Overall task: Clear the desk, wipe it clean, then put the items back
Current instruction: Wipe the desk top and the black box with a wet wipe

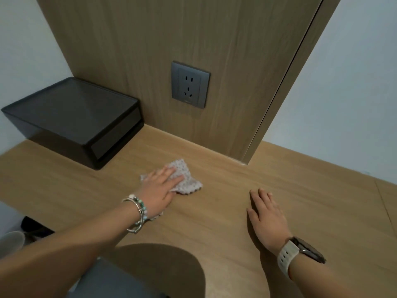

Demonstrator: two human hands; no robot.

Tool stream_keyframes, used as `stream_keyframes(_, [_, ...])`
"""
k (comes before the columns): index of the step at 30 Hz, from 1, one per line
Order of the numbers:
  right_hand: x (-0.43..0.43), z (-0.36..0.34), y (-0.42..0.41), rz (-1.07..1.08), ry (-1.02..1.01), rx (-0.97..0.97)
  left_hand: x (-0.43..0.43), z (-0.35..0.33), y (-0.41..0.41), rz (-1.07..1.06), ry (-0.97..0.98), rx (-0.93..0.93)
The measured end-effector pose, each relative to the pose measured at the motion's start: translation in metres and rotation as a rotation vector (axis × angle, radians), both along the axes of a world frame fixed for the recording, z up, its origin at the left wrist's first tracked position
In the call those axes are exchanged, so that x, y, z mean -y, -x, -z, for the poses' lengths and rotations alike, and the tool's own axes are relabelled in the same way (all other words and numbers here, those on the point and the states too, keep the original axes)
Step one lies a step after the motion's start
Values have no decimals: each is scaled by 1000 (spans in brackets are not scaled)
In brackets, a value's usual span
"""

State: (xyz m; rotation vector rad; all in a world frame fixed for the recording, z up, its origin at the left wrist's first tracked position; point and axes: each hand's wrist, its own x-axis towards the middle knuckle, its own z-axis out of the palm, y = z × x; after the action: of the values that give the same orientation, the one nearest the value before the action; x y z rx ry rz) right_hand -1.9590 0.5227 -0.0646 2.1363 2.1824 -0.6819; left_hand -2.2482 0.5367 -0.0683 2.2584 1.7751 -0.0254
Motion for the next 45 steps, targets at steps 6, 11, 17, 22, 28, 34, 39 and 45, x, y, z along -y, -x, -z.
stream_keyframes(6, [1,1,0,-5,-30,-1,5,-8,-9,192,32,46])
stream_keyframes(11, [1,1,-3,-29,-34,-26,-32,-5,27,-129,59,54])
stream_keyframes(17, [2,-3,-12,-44,-42,-221,23,2,9,-71,33,110])
stream_keyframes(22, [31,-5,-23,-16,-91,-504,74,-4,-13,-76,59,129])
stream_keyframes(28, [86,3,-49,-9,-182,-478,108,-2,-59,-74,58,96])
stream_keyframes(34, [146,0,-96,58,-246,-343,155,3,-105,-20,60,107])
stream_keyframes(39, [188,-4,-130,101,-309,-266,180,0,-146,35,2,31])
stream_keyframes(45, [211,-12,-155,130,-353,-214,213,-15,-208,350,135,77])
